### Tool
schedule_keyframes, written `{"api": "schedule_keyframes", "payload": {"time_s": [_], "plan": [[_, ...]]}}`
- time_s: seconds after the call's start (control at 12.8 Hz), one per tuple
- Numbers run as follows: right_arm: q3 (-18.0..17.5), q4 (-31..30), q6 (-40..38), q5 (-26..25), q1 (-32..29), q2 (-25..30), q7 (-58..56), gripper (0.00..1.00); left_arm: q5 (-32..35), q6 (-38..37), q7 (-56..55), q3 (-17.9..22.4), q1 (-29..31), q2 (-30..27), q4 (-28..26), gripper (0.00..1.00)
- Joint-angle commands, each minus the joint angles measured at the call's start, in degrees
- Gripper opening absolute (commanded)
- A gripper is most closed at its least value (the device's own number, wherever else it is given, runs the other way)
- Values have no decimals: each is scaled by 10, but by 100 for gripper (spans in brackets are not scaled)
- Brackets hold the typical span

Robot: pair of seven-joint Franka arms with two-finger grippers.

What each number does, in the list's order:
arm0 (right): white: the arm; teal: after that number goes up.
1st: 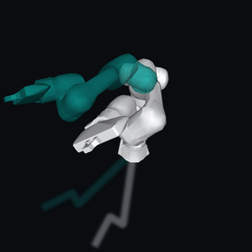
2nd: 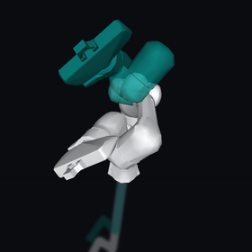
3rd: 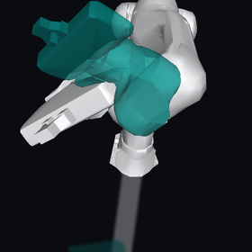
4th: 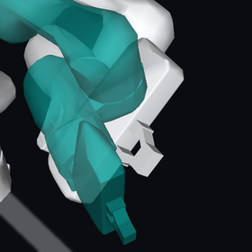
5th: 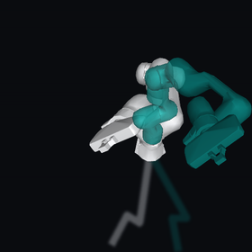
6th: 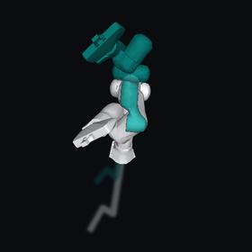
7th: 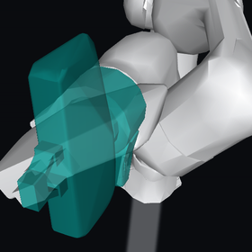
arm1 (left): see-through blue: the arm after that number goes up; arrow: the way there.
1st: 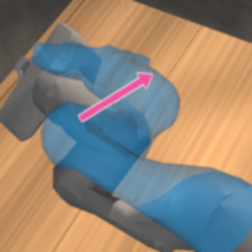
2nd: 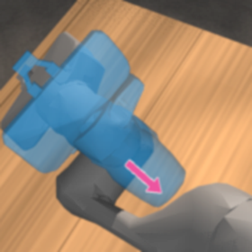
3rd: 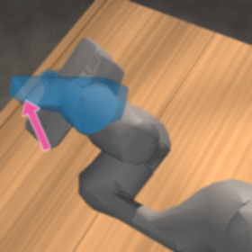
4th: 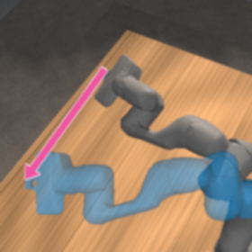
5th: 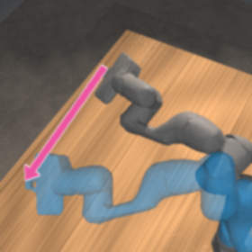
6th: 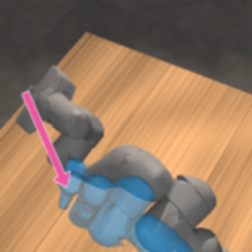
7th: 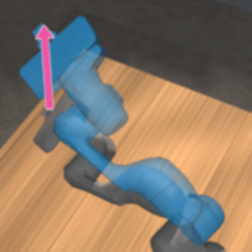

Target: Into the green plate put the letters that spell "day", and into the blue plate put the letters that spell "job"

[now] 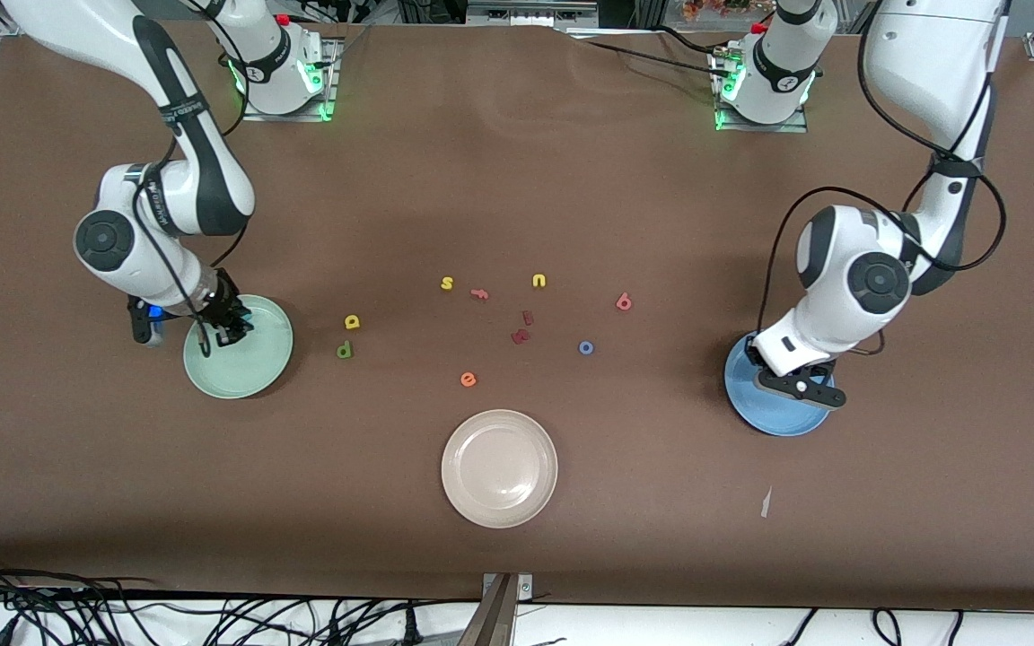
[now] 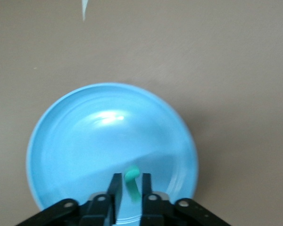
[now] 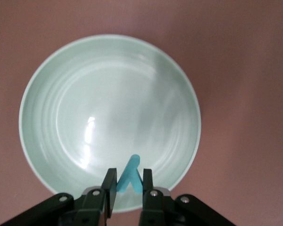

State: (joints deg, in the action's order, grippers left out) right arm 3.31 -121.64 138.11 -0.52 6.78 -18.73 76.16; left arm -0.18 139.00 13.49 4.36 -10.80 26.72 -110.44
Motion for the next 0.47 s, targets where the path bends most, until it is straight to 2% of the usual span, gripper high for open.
{"api": "schedule_keyframes", "payload": {"time_s": [0.0,0.08,0.16,0.39], "plan": [[6,-5,9,-6,-1,-3,-15,65,10,2,88,-9,14,-9,-3,99],[6,-5,12,-7,-1,-4,-14,84,8,1,103,-11,11,-9,-2,99],[6,-4,12,-7,0,-4,-9,89,3,-8,97,-20,7,-11,0,100],[-4,-4,11,-2,1,4,8,95,-47,-32,100,-58,6,-12,5,100]]}}
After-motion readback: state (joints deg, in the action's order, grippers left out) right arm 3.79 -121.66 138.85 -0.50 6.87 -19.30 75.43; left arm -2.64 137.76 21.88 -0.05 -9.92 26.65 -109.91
